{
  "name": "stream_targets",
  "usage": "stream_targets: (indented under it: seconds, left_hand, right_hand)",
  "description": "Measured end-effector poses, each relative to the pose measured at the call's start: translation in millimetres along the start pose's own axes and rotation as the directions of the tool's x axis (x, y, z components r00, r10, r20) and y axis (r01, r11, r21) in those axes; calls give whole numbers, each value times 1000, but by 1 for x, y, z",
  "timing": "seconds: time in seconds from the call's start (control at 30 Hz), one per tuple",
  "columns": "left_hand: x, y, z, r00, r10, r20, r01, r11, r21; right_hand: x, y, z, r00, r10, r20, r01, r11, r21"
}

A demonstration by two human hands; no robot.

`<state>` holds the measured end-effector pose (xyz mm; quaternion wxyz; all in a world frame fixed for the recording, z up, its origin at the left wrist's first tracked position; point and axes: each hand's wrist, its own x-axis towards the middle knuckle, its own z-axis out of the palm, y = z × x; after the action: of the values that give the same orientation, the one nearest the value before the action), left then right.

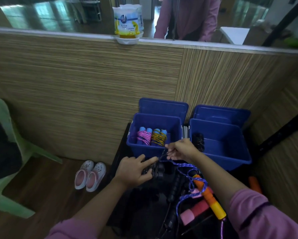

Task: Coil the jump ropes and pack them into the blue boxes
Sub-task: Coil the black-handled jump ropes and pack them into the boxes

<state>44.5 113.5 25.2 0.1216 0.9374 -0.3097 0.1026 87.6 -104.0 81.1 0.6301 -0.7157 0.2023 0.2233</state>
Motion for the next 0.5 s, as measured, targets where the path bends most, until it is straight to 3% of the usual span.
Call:
stream_targets:
  seconds: [0.1,0.23,0.4,0.5]
  left_hand:
    - [-3,6,-2,994,-106,-29,104,994,-39]
    - [2,15,-3,957,-277,-80,270,959,-86]
    - [6,23,1,941,-339,22,339,937,-84]
    - [9,28,-1,925,-374,63,377,925,-53]
  right_hand:
    - [7,10,8,975,214,-58,-208,973,102]
    - [5,24,14,906,422,43,-421,884,203]
    - [-1,22,26,897,406,175,-442,814,378]
    - [0,23,31,927,335,170,-375,812,447]
